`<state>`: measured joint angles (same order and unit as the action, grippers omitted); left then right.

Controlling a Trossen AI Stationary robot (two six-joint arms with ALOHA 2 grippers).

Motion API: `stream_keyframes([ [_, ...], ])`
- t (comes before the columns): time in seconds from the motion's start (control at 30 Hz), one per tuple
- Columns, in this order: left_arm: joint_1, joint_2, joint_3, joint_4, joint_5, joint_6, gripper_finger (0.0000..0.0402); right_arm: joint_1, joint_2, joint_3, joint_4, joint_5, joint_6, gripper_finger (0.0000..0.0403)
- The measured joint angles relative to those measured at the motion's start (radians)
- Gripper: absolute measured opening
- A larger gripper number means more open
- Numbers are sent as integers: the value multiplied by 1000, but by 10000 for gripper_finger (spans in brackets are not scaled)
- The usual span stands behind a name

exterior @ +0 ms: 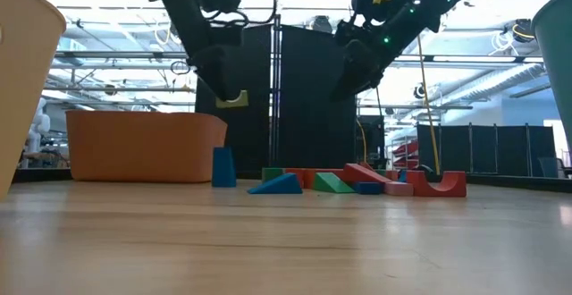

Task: Sort blocks by size
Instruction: Put the light green arch block into the orange bin, then put the blue arch block into the orange bin

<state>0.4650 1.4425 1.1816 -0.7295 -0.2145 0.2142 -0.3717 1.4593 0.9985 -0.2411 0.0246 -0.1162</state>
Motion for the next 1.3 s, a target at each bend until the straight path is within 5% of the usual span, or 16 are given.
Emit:
stream_keyframes([
  [0.37,133,-7,-25,-129,2,-52,128,0,0,1,-36,0,0,127],
  [0.67,205,-7,-94,-141,102,-79,132,0,-1,-57,8,-7,19,127],
  [1.07,210,-6,-158,-82,106,-77,218,21,124,-58,82,-6,138,100],
  [1.3,210,-7,-158,-69,85,-67,234,20,215,-58,113,-4,139,96],
])
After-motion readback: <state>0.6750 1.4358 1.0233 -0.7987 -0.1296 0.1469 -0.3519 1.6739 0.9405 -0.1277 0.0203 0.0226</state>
